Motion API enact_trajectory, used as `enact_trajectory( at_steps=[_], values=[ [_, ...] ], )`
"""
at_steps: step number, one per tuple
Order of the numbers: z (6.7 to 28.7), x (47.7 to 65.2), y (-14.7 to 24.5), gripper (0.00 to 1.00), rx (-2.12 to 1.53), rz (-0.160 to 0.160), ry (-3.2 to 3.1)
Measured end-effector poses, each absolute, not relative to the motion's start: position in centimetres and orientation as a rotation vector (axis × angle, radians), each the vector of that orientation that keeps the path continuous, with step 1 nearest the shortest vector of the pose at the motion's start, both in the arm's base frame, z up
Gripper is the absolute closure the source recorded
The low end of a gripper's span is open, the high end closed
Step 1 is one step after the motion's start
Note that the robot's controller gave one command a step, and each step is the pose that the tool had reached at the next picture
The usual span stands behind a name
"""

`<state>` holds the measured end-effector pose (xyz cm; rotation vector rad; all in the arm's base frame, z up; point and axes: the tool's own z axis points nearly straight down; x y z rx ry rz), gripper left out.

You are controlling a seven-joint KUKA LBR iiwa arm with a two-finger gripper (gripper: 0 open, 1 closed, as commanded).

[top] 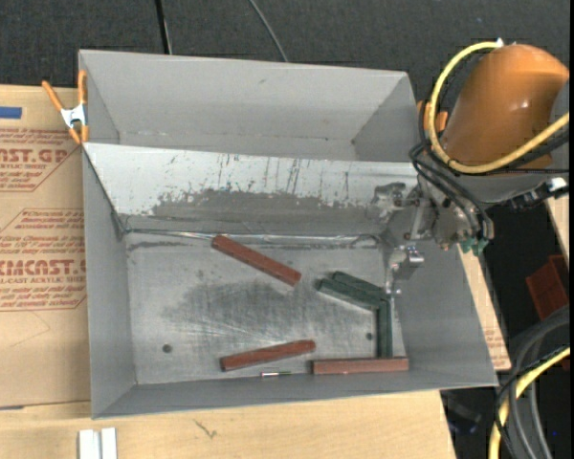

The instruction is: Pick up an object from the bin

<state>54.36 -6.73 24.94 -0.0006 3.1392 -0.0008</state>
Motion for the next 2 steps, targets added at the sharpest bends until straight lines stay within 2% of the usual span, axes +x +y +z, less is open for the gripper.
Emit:
enact_trajectory(
  at_steps=[1, 2],
  values=[
    [19.2, 54.2, -6.0, 0.0, 0.033, -0.001, 3.134],
    [16.2, 54.1, -6.0, 0.0, 0.018, 0.002, 3.136]
  ],
)
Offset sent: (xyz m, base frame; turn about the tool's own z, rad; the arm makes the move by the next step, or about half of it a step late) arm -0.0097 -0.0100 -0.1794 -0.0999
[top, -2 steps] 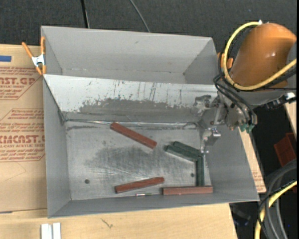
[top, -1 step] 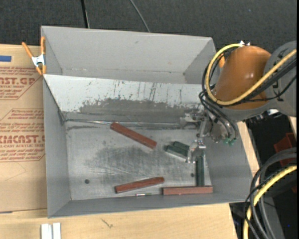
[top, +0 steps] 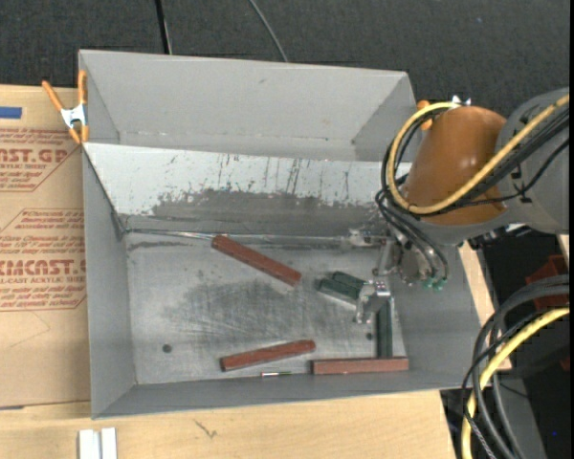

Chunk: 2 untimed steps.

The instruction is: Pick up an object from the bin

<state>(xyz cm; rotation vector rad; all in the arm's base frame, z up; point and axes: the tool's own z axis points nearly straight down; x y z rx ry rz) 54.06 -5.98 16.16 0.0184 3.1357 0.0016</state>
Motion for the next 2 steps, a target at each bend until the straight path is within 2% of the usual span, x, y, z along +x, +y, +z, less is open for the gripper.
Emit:
enact_trajectory(
  at_steps=[1, 2],
  values=[
    [11.6, 52.2, -2.1, 0.0, -0.123, 0.001, 3.139],
    [7.3, 57.8, -9.0, 1.0, -0.28, -0.001, 3.132]
  ],
)
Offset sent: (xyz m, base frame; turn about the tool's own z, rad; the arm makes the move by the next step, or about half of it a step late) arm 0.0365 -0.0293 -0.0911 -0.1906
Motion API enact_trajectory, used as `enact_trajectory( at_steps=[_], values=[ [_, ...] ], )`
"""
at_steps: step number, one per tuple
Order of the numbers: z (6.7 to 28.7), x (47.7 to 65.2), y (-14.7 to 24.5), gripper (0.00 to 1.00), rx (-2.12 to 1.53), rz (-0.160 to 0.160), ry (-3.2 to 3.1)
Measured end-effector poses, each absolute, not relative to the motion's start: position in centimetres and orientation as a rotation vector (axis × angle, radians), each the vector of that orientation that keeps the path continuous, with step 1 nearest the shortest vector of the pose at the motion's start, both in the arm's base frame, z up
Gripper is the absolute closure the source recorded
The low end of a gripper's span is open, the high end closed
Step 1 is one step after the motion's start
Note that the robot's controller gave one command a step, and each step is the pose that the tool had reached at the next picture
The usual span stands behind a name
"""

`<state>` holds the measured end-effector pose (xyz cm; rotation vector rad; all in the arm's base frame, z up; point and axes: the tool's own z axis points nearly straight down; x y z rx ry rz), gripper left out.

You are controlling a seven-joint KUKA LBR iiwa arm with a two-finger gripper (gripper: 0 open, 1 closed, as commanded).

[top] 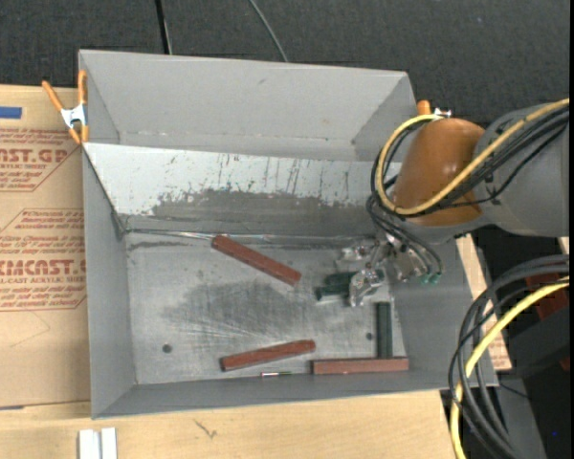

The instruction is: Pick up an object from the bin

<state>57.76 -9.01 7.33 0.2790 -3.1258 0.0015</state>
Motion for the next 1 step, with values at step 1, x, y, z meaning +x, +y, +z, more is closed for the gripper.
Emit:
enact_trajectory(
  at_steps=[1],
  values=[
    [7.33, 57.77, -9.0, 1.0, 0.279, 0.002, -3.126]
  ],
)
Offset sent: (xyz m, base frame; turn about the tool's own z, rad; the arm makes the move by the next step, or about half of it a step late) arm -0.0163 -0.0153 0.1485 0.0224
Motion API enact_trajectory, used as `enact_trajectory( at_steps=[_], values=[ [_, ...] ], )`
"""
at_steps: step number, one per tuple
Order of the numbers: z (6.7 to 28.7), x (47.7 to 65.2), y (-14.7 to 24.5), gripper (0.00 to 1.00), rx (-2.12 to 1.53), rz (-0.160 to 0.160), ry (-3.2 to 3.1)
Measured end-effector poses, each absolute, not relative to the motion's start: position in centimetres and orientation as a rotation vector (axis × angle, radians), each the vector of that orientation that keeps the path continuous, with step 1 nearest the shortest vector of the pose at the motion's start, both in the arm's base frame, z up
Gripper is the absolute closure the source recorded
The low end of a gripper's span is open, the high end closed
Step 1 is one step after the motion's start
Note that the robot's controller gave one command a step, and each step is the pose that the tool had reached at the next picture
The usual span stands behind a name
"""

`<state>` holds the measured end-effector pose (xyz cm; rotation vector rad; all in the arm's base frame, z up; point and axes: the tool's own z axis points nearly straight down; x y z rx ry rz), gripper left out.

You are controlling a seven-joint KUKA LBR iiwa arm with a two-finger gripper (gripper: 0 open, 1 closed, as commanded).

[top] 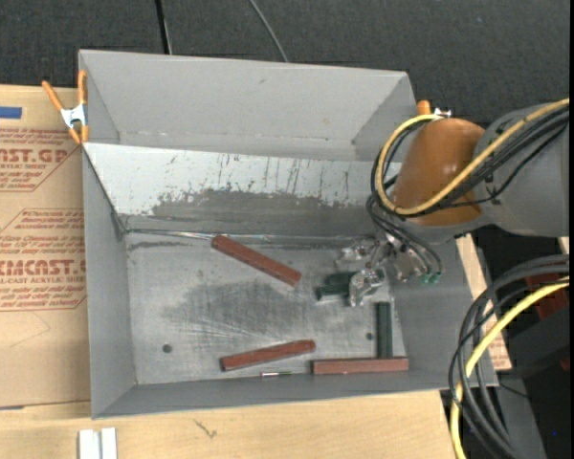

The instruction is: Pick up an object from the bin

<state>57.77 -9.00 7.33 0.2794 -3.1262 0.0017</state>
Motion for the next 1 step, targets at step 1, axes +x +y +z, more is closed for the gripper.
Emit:
enact_trajectory(
  at_steps=[1],
  values=[
    [22.14, 56.19, -10.48, 1.0, 0.244, 0.001, -3.135]
  ],
)
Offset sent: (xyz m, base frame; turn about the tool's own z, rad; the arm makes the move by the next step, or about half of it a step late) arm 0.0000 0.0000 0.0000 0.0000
